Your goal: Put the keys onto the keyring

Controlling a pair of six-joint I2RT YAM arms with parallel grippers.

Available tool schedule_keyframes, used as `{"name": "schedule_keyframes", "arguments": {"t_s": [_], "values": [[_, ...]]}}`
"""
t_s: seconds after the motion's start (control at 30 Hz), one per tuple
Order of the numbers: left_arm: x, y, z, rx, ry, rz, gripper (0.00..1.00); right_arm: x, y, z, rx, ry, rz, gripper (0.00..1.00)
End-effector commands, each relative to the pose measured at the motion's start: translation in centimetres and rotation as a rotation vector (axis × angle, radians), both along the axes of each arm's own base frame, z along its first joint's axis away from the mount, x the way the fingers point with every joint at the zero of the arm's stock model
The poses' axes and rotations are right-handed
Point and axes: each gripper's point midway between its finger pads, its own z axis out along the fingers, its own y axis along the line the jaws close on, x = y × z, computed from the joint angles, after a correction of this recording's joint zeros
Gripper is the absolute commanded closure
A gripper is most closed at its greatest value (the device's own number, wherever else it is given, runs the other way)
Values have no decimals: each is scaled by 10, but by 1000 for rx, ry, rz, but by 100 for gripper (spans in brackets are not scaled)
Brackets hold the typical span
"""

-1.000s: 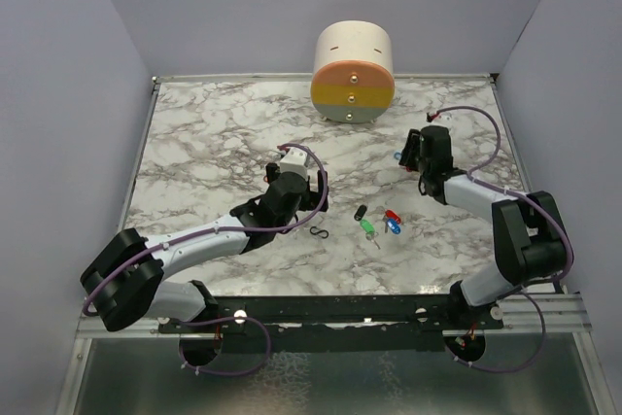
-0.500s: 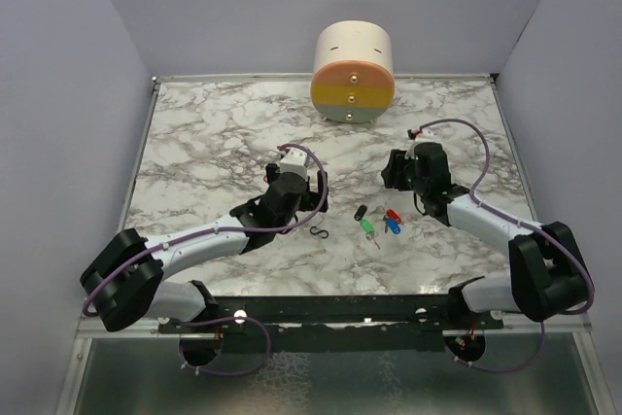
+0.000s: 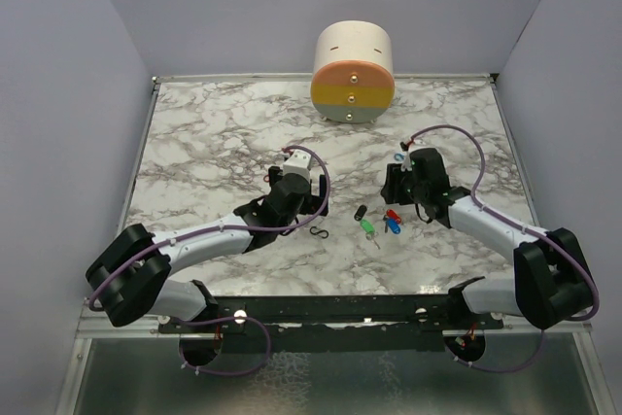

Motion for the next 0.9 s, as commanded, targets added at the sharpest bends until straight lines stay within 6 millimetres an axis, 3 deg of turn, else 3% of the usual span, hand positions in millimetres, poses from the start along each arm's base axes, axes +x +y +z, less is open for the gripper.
{"name": "schedule_keyframes", "arguments": {"t_s": [0.0,0.17,0.53,0.87], "values": [[-1,-6,3,-5,4,-23,1,-9,5,0,-16,63,46,52],[0,-8,3,0,1,-28,1,-12,14,0,8,66,86,55],[1,-5,2,15,0,-25,1,-14,59,-15,13,112,140,60],[-1,1,3,24,-6,-16,1,-7,65,-27,-71,129,20,60]]}}
